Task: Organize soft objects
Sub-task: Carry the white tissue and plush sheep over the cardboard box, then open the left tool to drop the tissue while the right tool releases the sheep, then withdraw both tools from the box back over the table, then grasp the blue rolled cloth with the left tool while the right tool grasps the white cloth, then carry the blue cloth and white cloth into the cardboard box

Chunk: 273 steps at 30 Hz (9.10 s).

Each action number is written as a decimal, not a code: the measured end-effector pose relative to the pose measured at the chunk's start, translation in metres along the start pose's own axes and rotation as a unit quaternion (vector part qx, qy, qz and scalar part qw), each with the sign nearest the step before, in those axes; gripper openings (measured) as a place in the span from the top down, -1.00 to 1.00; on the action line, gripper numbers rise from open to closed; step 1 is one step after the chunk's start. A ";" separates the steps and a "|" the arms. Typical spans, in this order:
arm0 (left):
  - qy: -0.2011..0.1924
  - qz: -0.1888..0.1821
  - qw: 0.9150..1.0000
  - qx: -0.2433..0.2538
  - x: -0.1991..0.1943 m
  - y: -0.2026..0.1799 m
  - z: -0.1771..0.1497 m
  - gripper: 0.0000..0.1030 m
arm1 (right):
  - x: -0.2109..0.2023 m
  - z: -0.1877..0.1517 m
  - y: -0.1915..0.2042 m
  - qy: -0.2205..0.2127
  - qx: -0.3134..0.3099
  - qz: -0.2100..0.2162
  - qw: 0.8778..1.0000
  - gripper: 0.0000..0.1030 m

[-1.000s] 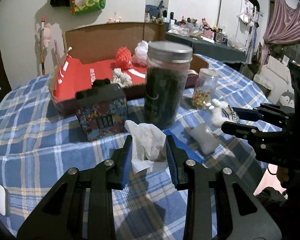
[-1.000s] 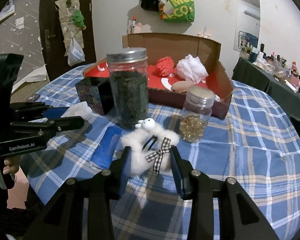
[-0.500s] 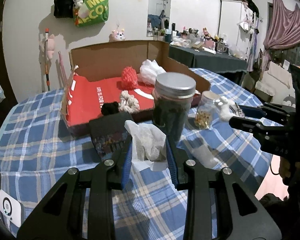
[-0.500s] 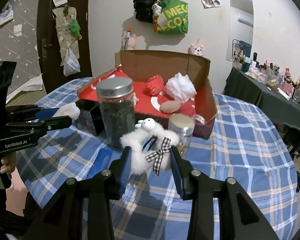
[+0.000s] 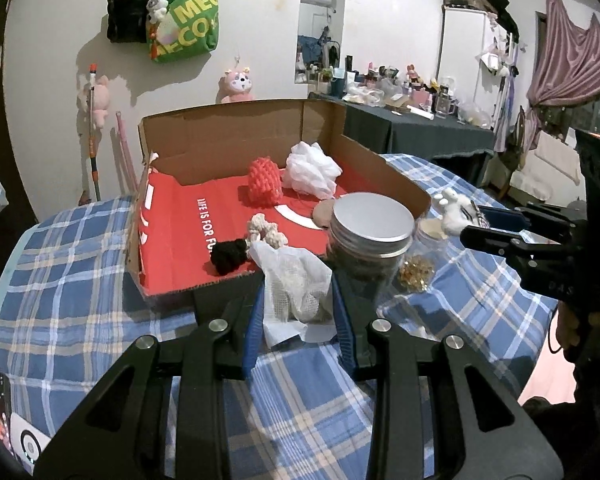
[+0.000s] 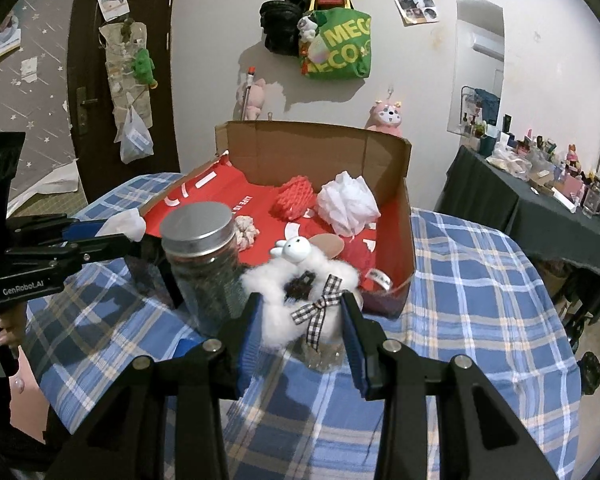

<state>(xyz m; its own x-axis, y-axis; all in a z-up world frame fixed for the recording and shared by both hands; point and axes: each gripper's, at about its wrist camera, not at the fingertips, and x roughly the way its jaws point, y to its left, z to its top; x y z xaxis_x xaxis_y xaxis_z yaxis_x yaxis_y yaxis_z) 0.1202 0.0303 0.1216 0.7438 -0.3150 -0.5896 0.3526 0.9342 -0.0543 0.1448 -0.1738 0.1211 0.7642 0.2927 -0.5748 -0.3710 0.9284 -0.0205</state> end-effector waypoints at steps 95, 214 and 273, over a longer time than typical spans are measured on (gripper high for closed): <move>0.192 -0.086 0.977 0.013 0.180 0.022 0.119 -0.39 | 0.177 0.083 -0.026 0.265 -0.071 0.100 0.956 -0.50; 0.053 0.015 0.998 -0.009 0.014 -0.020 -0.059 0.54 | 0.018 -0.062 0.015 0.036 0.076 0.058 0.995 0.76; 0.115 -0.008 0.993 -0.006 0.100 0.061 0.066 0.54 | 0.113 0.093 -0.034 0.097 0.014 0.124 0.987 0.76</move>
<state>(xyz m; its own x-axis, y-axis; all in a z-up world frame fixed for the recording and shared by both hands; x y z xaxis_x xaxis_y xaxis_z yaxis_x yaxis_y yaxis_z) 0.2532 0.0449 0.1125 0.5882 -0.2853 -0.7567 0.3563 0.9314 -0.0742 0.2923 -0.1510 0.1331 0.5344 0.4649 -0.7059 -0.5171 0.8404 0.1620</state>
